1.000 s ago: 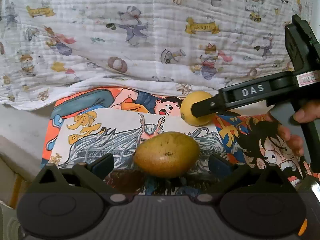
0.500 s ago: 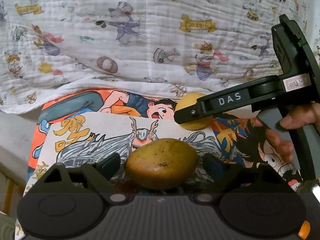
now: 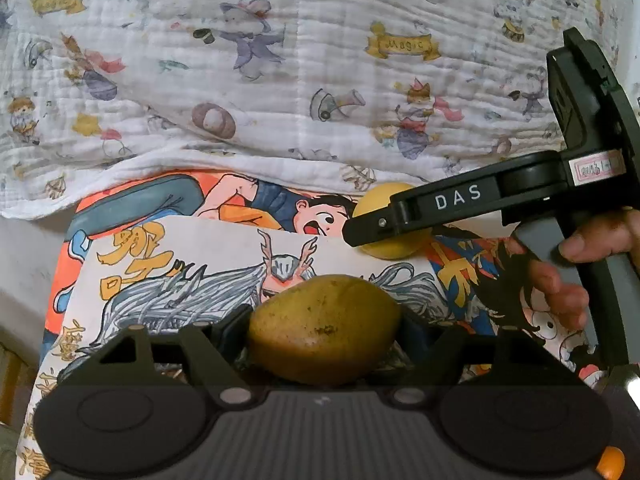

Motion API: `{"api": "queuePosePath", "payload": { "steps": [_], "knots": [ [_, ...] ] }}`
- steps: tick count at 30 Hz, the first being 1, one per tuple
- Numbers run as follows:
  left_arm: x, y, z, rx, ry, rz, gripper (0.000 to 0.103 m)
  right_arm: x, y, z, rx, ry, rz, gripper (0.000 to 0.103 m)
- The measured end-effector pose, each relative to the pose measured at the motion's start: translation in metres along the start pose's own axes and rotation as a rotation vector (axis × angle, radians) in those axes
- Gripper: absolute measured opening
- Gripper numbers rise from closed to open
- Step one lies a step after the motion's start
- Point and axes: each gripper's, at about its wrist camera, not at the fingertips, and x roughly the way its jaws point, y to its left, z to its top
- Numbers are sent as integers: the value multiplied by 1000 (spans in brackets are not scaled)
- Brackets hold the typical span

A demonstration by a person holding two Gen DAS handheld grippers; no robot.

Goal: Organize fruits
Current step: 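Close the left tool on the pear while the right tool grasps the yellow lemon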

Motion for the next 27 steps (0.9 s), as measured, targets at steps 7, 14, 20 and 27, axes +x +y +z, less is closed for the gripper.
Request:
{"api": "queuePosePath", "payload": {
  "steps": [7,14,20,27],
  "knots": [
    [1,-1,0,-1,-15,-3,77,1,1,-1,-2,-13,0,63],
    [1,-2,-1,4,-18,3,76,-2,-2,-5,20,-34,7,63],
    [0,-2,-1,-17,-7,4,76,-7,-11,-6,71,-47,45,62],
    [-6,-3,-3,-23,7,-4,76,-12,-15,-8,95,-63,63,62]
  ]
}}
